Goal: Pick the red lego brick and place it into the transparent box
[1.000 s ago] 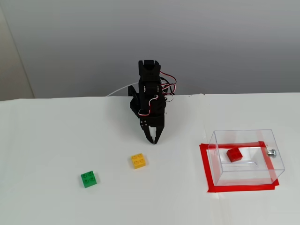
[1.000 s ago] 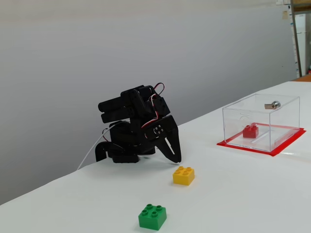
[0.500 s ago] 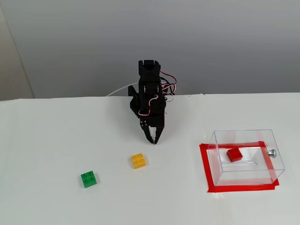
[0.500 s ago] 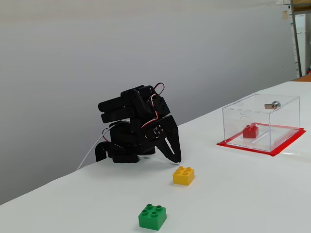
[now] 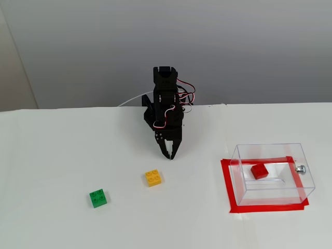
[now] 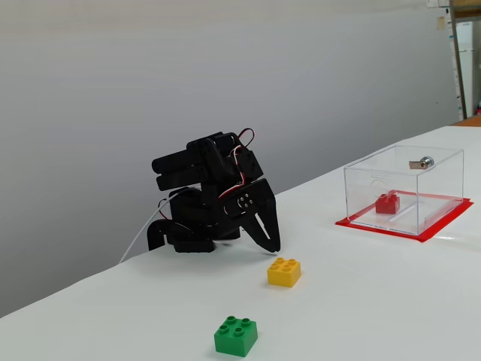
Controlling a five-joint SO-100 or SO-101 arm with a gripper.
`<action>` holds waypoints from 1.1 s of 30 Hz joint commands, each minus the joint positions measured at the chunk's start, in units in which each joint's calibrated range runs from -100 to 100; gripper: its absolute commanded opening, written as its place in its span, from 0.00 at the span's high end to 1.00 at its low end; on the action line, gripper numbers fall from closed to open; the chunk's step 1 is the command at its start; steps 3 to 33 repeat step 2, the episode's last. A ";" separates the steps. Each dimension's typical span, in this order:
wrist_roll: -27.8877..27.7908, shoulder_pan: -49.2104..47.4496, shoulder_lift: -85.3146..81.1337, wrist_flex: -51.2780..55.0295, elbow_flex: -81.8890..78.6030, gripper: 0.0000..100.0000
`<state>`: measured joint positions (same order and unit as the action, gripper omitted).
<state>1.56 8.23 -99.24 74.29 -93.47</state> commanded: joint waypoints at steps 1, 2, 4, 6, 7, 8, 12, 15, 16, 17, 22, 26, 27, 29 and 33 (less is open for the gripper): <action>0.16 -0.28 -0.42 0.38 1.70 0.99; 0.16 -0.28 -0.42 0.38 1.70 0.99; 0.16 -0.28 -0.42 0.38 1.70 0.99; 0.16 -0.28 -0.42 0.38 1.70 0.99; 0.16 -0.28 -0.42 0.38 1.70 0.99; 0.16 -0.28 -0.42 0.38 1.70 0.99; 0.16 -0.28 -0.42 0.38 1.70 0.99; 0.16 -0.28 -0.42 0.38 1.70 0.99; 0.16 -0.28 -0.42 0.38 1.70 0.99; 0.16 -0.28 -0.42 0.38 1.70 0.99; 0.16 -0.28 -0.42 0.38 1.70 0.99; 0.16 -0.28 -0.42 0.38 1.70 0.99; 0.16 -0.28 -0.42 0.38 1.70 0.99; 0.16 -0.28 -0.42 0.38 1.70 0.99; 0.16 -0.28 -0.42 0.38 1.70 0.99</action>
